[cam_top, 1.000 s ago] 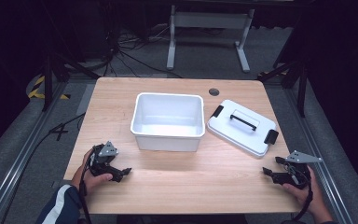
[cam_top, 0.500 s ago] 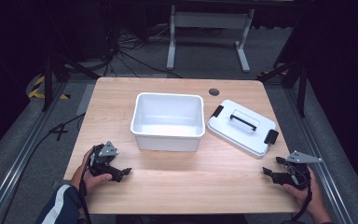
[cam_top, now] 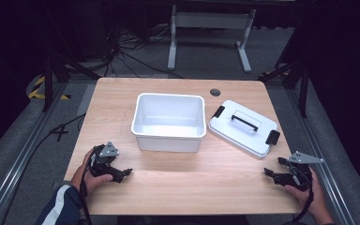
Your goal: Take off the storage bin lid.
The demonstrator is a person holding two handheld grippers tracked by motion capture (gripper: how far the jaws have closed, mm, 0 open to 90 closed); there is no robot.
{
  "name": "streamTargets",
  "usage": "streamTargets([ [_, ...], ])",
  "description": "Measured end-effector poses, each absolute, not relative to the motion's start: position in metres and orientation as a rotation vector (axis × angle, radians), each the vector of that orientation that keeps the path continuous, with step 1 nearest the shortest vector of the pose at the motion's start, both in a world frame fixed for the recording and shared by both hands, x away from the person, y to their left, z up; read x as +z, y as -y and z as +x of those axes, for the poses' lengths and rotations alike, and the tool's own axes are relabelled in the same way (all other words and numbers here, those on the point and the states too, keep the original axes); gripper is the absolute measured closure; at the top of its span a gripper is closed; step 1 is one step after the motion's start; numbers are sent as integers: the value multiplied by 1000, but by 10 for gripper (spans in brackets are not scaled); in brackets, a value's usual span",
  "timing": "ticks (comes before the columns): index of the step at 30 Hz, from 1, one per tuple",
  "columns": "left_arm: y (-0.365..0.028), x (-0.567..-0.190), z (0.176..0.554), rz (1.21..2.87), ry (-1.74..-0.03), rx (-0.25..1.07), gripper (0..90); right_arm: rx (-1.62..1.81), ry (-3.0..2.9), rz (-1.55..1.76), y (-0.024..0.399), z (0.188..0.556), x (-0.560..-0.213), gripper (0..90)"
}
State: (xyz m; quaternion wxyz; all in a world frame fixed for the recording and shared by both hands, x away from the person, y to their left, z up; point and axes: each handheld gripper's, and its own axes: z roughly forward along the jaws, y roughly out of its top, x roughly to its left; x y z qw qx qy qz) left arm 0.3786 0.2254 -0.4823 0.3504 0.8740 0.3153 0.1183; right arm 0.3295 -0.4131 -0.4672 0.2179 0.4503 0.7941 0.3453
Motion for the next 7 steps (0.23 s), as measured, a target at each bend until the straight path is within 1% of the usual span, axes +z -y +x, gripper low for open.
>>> streamTargets([
  [7, -225, -482, 379, 2264, -816, 307, 2, 956, -2194, 1254, 413, 330, -467, 195],
])
